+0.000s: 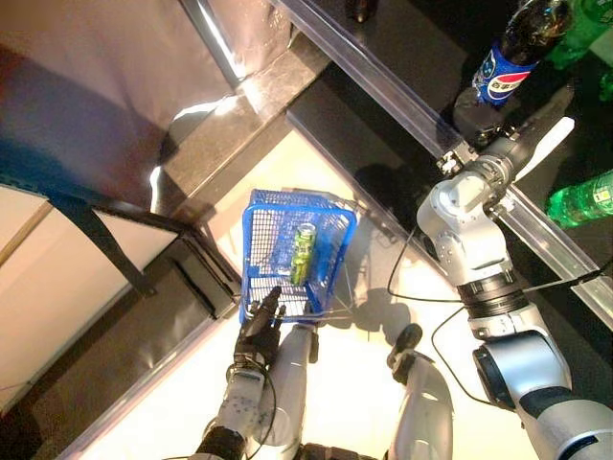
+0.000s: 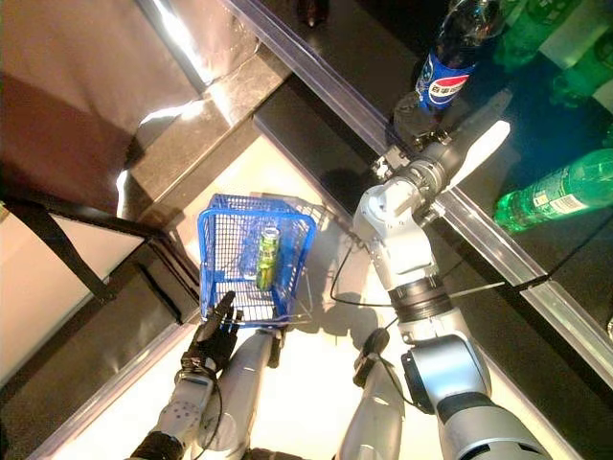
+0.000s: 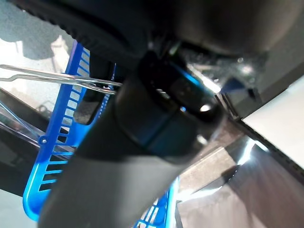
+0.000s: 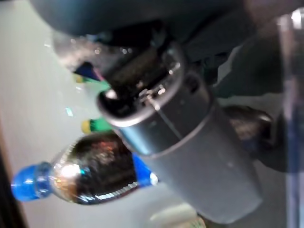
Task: Pick up the drink and place into the basket.
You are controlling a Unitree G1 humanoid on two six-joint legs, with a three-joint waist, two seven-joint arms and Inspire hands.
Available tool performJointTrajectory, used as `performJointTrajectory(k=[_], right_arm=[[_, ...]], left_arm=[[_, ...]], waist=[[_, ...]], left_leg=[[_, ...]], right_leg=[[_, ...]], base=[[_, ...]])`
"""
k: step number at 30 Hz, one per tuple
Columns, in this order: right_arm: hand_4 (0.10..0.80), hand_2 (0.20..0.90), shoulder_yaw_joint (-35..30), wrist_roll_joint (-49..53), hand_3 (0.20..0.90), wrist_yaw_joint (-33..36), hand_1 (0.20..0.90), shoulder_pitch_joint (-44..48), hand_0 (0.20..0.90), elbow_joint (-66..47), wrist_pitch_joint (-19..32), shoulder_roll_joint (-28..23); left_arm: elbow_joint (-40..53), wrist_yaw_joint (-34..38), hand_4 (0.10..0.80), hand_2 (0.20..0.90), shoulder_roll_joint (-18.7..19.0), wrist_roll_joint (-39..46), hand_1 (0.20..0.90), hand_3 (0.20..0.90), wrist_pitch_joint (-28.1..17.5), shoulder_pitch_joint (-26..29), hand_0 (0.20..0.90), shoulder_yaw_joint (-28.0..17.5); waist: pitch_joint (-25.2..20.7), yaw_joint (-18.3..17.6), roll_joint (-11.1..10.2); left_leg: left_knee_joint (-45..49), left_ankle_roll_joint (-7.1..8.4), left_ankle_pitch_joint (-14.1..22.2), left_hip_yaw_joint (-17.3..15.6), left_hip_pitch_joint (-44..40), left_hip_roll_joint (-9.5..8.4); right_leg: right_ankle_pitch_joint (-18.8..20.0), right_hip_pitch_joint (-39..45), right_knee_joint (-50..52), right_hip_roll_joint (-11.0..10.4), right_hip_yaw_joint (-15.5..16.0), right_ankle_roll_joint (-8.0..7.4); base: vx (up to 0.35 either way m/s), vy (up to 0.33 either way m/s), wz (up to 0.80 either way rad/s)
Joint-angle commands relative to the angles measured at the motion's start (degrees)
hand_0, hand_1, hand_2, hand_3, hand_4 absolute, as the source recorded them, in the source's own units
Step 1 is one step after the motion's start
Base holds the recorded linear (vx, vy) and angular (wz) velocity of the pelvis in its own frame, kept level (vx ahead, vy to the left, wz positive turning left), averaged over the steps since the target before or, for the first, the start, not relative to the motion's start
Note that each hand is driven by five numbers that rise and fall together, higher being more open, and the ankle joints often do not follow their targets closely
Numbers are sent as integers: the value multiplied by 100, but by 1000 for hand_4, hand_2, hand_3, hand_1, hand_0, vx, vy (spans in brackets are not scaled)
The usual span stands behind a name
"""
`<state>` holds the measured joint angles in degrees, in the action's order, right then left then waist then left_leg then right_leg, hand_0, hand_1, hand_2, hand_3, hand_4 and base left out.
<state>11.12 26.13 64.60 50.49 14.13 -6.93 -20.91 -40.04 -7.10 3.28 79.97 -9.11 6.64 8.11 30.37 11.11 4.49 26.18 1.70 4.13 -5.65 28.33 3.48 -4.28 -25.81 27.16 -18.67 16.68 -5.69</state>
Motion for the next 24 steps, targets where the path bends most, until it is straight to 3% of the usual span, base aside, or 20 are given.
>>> performJointTrajectory(k=[1, 3, 11, 19, 21, 22, 24], right_arm=[[800, 900, -130, -133, 900, -316, 900, 948, 900, -337, 418, -633], [800, 900, -122, -92, 900, -415, 900, 987, 900, -262, 392, -665], [800, 900, -4, -105, 900, -857, 900, 1336, 900, 64, 301, -944], [800, 900, 181, -162, 900, -604, 900, 1869, 900, 706, 324, -1368], [517, 658, 253, -119, 617, -529, 658, 2025, 658, 900, 355, -1459], [100, 300, 295, -92, 200, -514, 300, 2093, 300, 979, 371, -1506], [100, 300, 356, 43, 200, -510, 300, 2201, 300, 1135, 434, -1617]], left_arm=[[449, -187, 100, 300, 408, 84, 300, 200, 94, -848, 300, 292], [449, -179, 100, 300, 444, 98, 300, 200, 116, -878, 300, 268], [486, -166, 100, 300, 578, 78, 300, 200, 227, -895, 300, 128], [573, -201, 100, 300, 805, 157, 300, 200, 301, -921, 300, 139], [626, -171, 100, 300, 861, 177, 300, 200, 304, -923, 300, 163], [632, -183, 100, 300, 887, 189, 300, 200, 309, -928, 300, 162], [691, -179, 100, 300, 957, 227, 300, 200, 334, -948, 300, 158]], waist=[[-57, 231, -76], [-57, 256, -82], [-57, 343, -142], [-57, 446, -178], [-57, 473, -195], [-57, 483, -200], [-57, 510, -212]], left_leg=[[369, -25, 291, 154, 188, 65], [393, 10, 428, 196, 101, 59], [507, -21, 494, 256, 239, 60], [625, -37, 572, 343, 379, 38], [668, -47, 601, 365, 429, 31], [692, -52, 614, 373, 459, 30], [750, -57, 645, 385, 517, 24]], right_leg=[[232, -67, -50, -219, -104, -96], [121, 7, -7, -201, -151, -158], [123, -71, 57, -200, -101, -159], [118, -139, 131, -215, -22, -174], [116, -171, 151, -209, -5, -174], [112, -194, 169, -207, 1, -173], [100, -231, 217, -209, 24, -165]], base=[[0, 0, 0], [80, -11, 2], [20, -9, 3], [10, -13, 3], [7, -34, 6], [-2, -26, 3], [0, 0, 0]])
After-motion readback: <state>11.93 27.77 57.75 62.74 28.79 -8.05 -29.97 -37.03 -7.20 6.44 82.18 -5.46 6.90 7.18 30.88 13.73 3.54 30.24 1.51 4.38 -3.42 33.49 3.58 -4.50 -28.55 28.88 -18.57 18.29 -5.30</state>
